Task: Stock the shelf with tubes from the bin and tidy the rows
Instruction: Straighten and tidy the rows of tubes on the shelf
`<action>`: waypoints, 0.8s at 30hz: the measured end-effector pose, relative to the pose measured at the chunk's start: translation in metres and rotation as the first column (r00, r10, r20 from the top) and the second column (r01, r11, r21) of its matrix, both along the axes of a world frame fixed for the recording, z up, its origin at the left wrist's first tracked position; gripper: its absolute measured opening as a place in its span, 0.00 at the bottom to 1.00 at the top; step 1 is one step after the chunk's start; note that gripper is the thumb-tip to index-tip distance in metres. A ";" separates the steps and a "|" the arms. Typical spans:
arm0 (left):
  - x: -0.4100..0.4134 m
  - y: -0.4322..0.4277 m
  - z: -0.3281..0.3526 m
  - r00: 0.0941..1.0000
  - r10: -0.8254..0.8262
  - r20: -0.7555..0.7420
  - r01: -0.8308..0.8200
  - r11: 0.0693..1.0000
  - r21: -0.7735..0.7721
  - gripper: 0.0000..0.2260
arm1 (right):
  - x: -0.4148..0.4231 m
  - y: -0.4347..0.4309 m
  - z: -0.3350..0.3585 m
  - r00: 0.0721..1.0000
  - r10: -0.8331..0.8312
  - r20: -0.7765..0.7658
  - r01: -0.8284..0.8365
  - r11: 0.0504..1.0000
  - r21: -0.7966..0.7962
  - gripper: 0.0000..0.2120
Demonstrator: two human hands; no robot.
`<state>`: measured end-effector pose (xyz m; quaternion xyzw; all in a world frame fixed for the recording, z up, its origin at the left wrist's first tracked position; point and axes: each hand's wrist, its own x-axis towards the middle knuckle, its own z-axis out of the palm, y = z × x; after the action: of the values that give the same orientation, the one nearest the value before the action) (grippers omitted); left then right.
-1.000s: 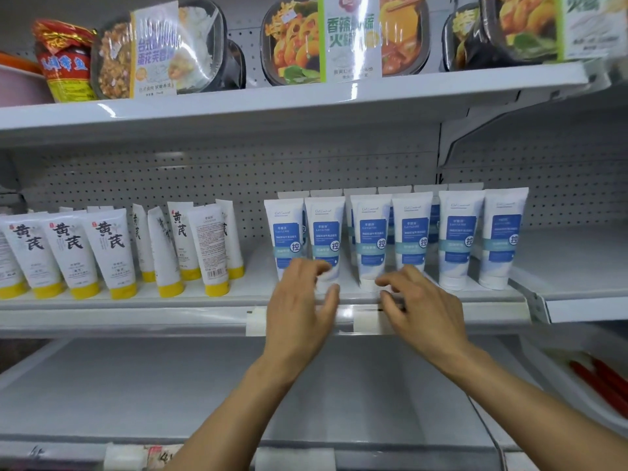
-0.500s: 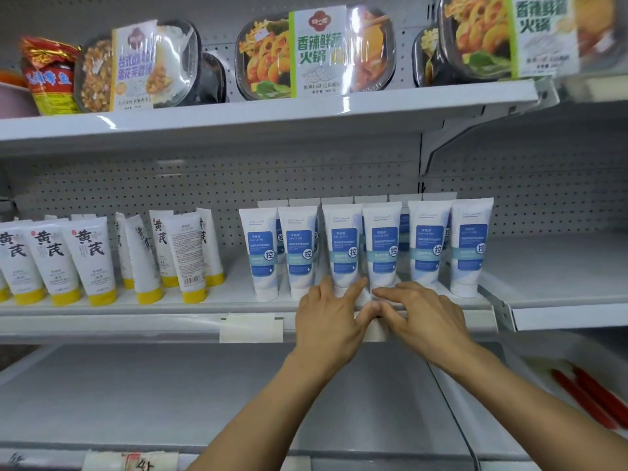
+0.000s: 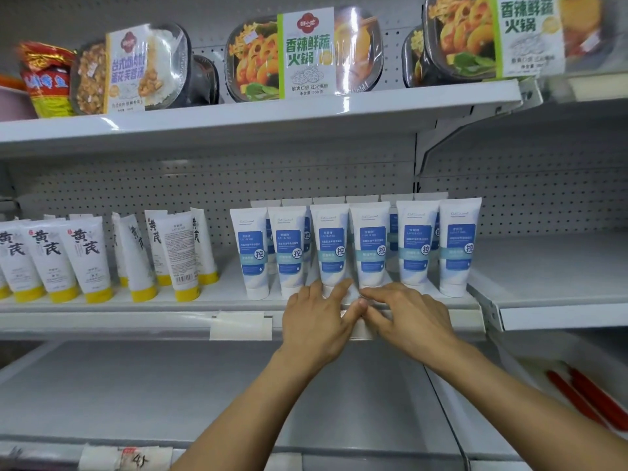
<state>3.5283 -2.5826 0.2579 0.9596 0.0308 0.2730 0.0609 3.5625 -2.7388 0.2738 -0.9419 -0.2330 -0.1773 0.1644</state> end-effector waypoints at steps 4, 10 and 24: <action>-0.001 -0.001 0.002 1.000 0.010 -0.016 -0.011 1.000 -0.010 0.39 | -0.002 -0.004 0.002 1.000 0.012 0.017 -0.012 1.000 0.000 0.19; -0.012 -0.006 0.006 0.999 0.024 -0.049 -0.024 1.000 -0.014 0.28 | -0.007 -0.016 0.005 0.998 0.018 0.068 -0.021 0.999 0.040 0.17; -0.078 0.042 0.009 0.977 0.083 0.194 -0.049 0.983 -0.176 0.13 | -0.039 0.017 0.010 0.944 0.253 0.214 -0.289 0.945 0.156 0.12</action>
<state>3.4501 -2.5406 0.2667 0.9168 0.0796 0.3668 0.1363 3.5233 -2.7222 0.2836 -0.8600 -0.3578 -0.2632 0.2513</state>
